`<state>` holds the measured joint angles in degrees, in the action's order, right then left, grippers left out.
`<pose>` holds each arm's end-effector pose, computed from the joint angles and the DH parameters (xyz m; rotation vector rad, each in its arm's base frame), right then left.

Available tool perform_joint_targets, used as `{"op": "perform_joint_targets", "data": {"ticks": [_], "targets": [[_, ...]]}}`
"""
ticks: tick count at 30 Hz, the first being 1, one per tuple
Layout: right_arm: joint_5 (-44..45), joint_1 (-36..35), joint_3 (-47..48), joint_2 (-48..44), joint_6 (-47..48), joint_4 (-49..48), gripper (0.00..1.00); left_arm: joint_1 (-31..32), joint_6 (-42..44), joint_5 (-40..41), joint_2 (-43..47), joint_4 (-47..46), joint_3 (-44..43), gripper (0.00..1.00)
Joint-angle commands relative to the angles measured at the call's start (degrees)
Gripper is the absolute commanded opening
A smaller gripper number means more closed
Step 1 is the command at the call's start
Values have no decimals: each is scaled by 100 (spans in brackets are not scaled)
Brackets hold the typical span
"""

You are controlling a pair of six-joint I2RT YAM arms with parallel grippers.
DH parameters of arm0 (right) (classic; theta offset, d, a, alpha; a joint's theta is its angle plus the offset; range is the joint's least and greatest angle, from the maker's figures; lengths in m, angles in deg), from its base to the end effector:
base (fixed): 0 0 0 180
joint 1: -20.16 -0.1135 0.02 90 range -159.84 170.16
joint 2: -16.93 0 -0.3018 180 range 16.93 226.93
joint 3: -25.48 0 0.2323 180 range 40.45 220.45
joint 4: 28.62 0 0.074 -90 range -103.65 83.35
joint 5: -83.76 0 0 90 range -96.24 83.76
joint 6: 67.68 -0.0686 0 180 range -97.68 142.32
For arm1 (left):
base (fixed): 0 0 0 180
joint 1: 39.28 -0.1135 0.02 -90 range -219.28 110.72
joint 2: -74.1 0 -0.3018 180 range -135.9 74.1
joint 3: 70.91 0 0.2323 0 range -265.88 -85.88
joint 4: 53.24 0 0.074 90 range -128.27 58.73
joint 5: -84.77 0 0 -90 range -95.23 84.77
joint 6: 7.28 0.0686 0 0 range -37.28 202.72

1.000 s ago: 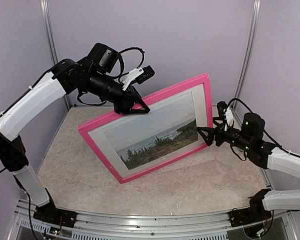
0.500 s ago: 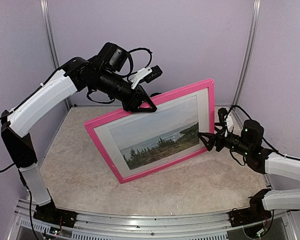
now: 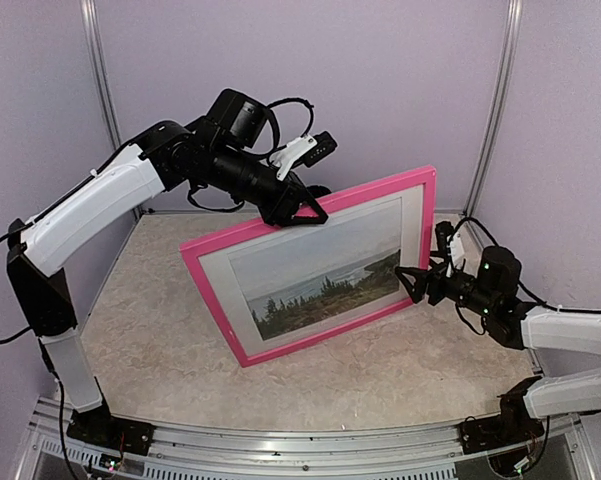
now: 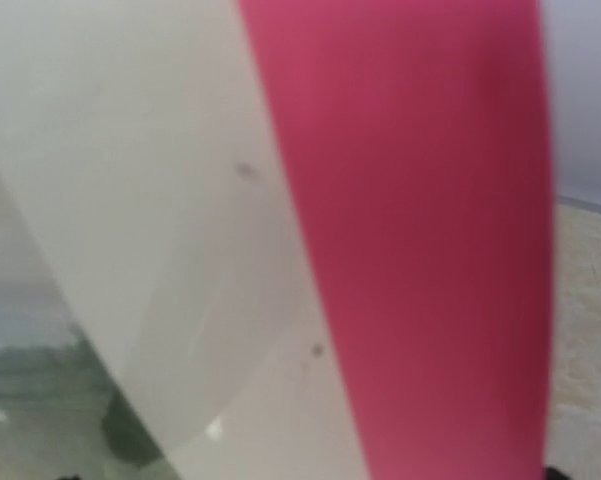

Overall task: Put the photo into the frame
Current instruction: Turn over the photo frame.

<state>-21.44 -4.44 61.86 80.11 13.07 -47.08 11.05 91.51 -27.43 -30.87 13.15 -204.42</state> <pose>0.2015 0.1121 0.2578 -0.4325 1.7027 0.6618 0.2422 -0.3326 0.4317 1.3221 1.8851 -0.8182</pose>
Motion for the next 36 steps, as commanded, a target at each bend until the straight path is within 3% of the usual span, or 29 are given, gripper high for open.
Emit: {"op": "perform_joint_targets", "data": {"ticks": [1,18,25,36], "targets": [[-731,-124,-172,174,-242,188,95,210,-739,170,-737,-742,419,6],[-963,-125,-311,493,-311,-20,92,262,-990,564,-1111,-896,218,2],[-1525,-124,-423,571,-480,-97,88,20,-930,717,-1175,-792,217,2],[-1619,-124,-586,510,-566,-32,87,-495,-518,646,-1377,-748,209,1]]}}
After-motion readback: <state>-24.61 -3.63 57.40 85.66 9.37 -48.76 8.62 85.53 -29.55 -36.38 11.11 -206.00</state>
